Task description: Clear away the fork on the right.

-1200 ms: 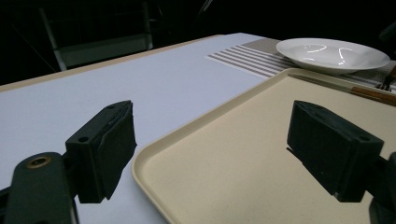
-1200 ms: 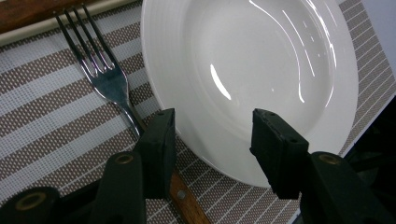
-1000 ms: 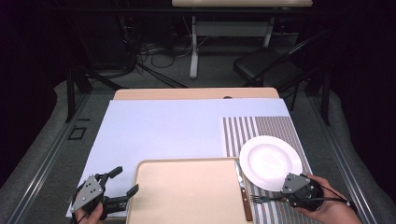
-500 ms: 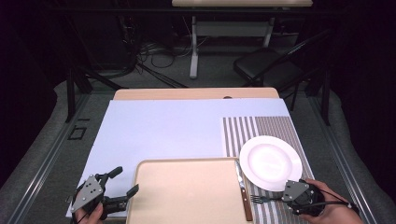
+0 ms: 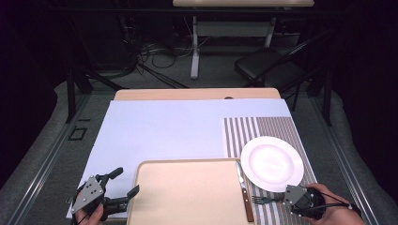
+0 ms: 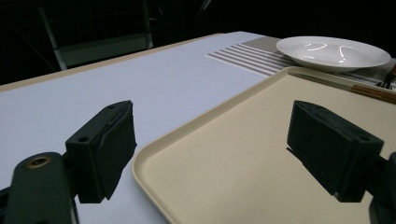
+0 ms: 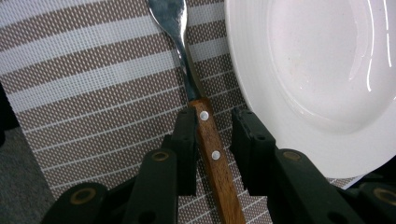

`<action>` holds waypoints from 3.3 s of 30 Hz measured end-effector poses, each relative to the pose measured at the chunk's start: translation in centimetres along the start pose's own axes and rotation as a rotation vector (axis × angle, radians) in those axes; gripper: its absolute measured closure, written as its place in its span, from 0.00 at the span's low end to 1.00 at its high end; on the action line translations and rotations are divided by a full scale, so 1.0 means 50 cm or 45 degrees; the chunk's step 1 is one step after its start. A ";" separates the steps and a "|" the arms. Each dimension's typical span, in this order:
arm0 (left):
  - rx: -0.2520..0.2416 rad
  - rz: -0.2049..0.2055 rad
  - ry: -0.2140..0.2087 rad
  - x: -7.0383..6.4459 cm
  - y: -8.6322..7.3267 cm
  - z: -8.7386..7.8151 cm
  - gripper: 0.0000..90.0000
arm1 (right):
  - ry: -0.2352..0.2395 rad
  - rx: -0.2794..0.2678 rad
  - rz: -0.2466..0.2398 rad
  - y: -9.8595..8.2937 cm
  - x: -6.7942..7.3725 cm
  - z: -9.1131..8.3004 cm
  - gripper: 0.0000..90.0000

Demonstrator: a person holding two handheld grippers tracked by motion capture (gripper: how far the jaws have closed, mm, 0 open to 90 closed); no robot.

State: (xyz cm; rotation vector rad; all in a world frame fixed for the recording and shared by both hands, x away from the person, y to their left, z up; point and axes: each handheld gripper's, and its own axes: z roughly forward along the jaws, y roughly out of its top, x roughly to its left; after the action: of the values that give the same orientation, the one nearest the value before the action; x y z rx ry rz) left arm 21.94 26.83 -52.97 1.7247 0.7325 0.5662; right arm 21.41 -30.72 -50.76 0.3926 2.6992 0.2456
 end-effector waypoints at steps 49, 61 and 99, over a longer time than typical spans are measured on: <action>0.004 0.000 -0.005 0.000 -0.001 0.002 0.17 | 0.104 0.142 -0.258 0.022 -0.007 0.053 0.85; 0.003 0.001 -0.003 0.001 -0.001 0.001 0.17 | 0.119 0.162 -0.274 0.027 -0.011 0.054 0.86; 0.004 0.001 -0.002 0.001 -0.001 0.002 0.17 | 0.200 -0.229 0.365 0.030 -0.027 -0.013 0.86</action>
State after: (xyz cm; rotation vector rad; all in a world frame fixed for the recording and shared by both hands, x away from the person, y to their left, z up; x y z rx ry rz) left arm 22.01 26.80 -53.04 1.7281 0.7320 0.5645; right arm 22.71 -29.77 -49.34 0.7327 2.7352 0.6190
